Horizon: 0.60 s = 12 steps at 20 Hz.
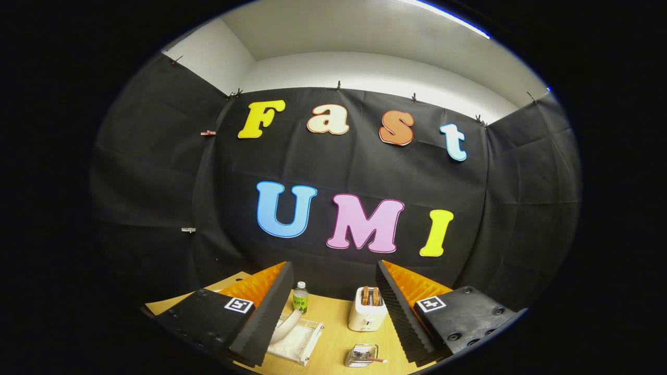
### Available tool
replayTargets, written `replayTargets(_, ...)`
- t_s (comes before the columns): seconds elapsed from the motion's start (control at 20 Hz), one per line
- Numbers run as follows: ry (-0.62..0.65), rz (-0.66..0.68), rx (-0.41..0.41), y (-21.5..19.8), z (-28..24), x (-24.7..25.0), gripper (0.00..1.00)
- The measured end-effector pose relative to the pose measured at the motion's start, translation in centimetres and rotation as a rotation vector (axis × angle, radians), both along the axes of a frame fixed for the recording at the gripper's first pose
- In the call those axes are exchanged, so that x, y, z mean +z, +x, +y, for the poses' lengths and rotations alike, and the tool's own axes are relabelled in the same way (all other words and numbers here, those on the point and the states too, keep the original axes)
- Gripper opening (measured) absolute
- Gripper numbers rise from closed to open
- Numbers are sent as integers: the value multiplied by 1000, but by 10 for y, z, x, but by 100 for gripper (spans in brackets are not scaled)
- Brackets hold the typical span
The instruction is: Take the plate from the dish rack, then take the spoon from the basket and place it into the plate.
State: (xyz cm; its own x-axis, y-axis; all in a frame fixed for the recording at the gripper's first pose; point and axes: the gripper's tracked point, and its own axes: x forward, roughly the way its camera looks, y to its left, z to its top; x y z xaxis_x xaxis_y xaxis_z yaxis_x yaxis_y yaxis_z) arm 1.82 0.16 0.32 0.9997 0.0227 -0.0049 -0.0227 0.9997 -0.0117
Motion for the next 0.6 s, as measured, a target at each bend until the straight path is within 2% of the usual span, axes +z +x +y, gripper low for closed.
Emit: replayTargets(0.6,5,15,-13,0,-6,-8,97)
